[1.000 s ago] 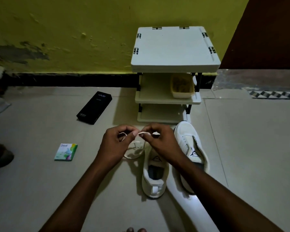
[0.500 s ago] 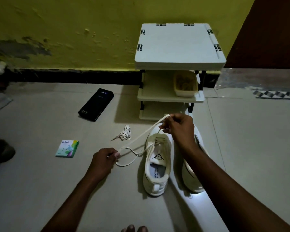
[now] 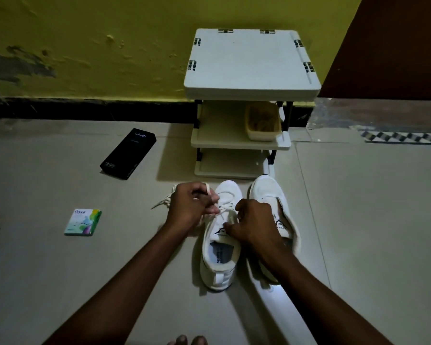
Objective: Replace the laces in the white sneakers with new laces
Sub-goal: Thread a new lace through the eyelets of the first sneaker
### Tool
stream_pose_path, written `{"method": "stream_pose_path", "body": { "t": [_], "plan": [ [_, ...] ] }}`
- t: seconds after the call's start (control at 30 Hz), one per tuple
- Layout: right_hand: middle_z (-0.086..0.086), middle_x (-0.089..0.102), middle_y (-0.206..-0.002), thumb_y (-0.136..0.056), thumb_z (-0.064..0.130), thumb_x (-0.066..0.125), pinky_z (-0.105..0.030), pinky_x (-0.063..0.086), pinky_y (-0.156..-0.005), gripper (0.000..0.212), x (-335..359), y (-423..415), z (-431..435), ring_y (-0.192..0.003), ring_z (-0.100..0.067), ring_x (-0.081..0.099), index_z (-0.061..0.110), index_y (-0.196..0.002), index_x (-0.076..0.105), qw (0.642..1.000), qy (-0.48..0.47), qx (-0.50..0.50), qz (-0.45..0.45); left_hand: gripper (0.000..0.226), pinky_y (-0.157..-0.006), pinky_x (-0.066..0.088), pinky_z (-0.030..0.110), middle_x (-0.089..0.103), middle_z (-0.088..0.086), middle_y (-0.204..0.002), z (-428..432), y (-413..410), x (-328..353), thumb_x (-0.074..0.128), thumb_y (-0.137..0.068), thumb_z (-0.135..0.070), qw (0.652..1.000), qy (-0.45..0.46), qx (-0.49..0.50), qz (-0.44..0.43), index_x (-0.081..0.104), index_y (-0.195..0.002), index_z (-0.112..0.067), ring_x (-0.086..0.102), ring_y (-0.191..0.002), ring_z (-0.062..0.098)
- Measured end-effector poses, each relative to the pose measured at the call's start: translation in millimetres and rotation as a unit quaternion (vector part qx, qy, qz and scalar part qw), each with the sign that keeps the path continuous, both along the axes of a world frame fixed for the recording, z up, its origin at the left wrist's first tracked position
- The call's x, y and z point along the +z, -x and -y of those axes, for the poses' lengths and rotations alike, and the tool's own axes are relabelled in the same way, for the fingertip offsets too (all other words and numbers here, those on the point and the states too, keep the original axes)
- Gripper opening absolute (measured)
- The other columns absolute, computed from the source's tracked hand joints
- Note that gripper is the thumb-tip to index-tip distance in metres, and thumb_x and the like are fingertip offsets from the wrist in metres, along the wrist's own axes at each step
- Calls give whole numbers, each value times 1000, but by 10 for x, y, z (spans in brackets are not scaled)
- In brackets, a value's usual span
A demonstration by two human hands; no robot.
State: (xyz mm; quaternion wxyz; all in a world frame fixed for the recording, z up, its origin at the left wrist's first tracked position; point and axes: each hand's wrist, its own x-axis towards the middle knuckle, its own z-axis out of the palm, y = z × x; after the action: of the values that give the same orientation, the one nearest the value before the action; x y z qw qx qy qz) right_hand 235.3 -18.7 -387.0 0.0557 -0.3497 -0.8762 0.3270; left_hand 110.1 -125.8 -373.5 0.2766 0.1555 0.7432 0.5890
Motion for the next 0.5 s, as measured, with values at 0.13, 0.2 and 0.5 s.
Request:
{"method": "stream_pose_path", "body": {
  "t": [0.13, 0.2, 0.5],
  "plan": [
    [-7, 54, -57, -69, 20, 69, -36, 38, -50, 19, -37, -11, 36, -60, -25, 53, 7, -64, 56, 1000, 5, -20, 0, 10, -71, 65, 41, 70, 31, -85, -119, -47, -57, 68, -83, 19, 999, 6, -36, 24, 58, -85, 16, 76, -75, 37],
    [-7, 48, -56, -73, 14, 65, -30, 28, -47, 22, -34, -47, 67, -59, -25, 48, 7, -61, 48, 998, 31, -45, -29, 20, -76, 63, 48, 69, 36, -88, -131, -64, -122, 69, -83, 19, 998, 23, -50, 9, 53, -77, 7, 75, -78, 40],
    [-24, 70, -96, -76, 6, 66, -44, 55, -80, 26, -53, -110, 126, -93, -35, 67, -8, -98, 68, 982, 95, -124, -105, 40, -68, 59, 30, 76, 2, -70, -128, -82, -193, 84, -70, 5, 982, 110, -81, -127, 46, -67, -9, 76, -72, 14]
  ]
}}
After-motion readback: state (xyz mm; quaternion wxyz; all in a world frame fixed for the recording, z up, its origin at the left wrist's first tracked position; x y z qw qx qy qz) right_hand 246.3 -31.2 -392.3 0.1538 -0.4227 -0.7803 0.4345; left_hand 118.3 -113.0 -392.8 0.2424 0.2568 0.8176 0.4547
